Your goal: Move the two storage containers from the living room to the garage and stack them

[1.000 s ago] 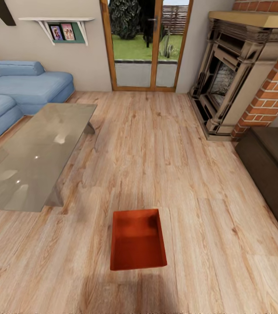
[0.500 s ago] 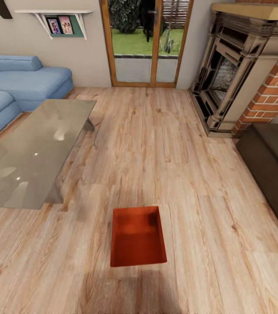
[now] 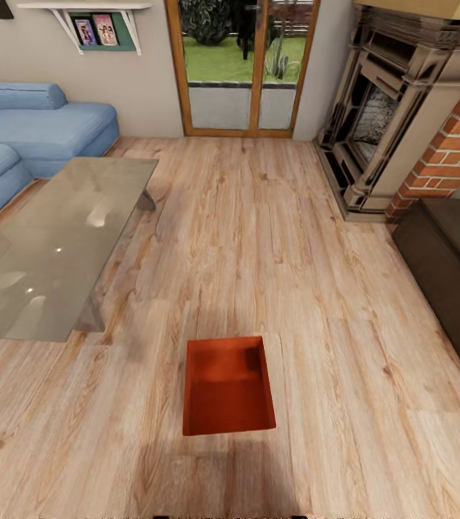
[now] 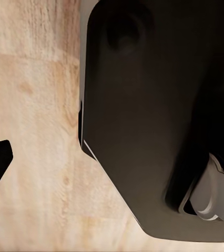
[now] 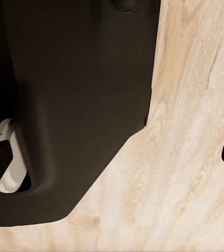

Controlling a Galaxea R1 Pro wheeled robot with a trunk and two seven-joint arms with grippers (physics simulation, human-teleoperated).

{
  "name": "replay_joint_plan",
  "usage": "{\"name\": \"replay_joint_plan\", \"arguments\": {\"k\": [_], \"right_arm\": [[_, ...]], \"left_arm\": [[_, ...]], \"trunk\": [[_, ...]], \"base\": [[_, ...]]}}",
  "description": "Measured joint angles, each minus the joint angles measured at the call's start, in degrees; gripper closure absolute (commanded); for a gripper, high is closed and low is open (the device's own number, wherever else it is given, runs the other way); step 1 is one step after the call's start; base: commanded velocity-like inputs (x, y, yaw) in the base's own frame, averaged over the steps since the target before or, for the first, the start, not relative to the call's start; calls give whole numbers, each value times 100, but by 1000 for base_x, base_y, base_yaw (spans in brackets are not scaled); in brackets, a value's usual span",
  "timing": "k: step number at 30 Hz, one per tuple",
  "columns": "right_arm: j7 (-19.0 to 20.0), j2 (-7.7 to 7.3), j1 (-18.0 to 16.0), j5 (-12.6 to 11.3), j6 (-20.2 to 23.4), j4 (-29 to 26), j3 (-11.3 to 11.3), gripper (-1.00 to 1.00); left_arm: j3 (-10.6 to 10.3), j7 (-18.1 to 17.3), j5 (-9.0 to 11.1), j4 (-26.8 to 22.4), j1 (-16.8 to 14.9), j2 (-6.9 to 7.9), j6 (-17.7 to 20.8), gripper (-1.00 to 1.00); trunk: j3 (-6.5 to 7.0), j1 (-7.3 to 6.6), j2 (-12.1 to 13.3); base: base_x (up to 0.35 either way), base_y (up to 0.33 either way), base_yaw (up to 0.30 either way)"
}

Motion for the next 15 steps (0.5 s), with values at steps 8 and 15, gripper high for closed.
{"name": "replay_joint_plan", "arguments": {"k": [8, 15], "right_arm": [[0, 0, 0, 0, 0, 0, 2, -100], [0, 0, 0, 0, 0, 0, 0, -100]], "left_arm": [[0, 0, -2, 0, 0, 0, 0, -100], [0, -2, -4, 0, 0, 0, 0, -100]], "trunk": [[-73, 0, 0], [-137, 0, 0]], "base": [[0, 0, 0], [0, 0, 0]]}}
